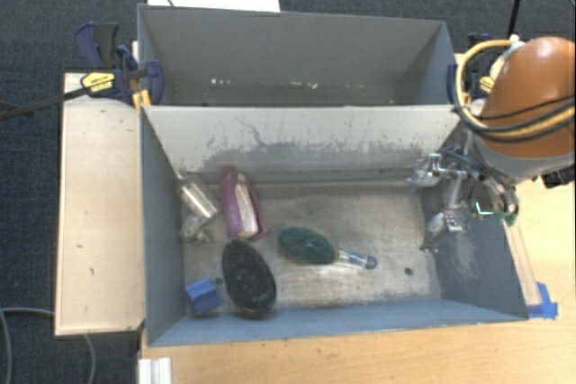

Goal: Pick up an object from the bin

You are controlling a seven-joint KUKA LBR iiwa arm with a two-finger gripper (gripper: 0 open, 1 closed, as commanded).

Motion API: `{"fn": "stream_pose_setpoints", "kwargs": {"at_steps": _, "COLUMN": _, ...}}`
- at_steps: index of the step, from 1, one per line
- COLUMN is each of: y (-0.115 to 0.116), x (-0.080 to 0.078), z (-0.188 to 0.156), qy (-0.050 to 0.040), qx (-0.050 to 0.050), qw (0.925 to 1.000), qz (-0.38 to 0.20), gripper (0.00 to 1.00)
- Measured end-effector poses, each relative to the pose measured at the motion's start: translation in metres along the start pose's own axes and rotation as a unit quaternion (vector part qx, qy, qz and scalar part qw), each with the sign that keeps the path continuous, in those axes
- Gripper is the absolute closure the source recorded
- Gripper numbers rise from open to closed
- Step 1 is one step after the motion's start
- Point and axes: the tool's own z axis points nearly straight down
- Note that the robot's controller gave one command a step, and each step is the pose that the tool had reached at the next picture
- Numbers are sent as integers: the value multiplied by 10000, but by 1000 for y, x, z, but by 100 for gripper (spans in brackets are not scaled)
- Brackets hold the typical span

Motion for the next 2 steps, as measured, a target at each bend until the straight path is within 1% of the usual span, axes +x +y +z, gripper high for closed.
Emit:
{"fn": "stream_pose_setpoints", "kwargs": {"at_steps": 1, "y": 52, "x": -37, "z": 40, "qy": -28, "qx": -9, "qw": 9999, "qz": -98, "gripper": 0}}
{"fn": "stream_pose_setpoints", "kwargs": {"at_steps": 2, "y": 90, "x": -15, "z": 140, "qy": -34, "qx": -2, "qw": 9959, "qz": -909, "gripper": 0}}
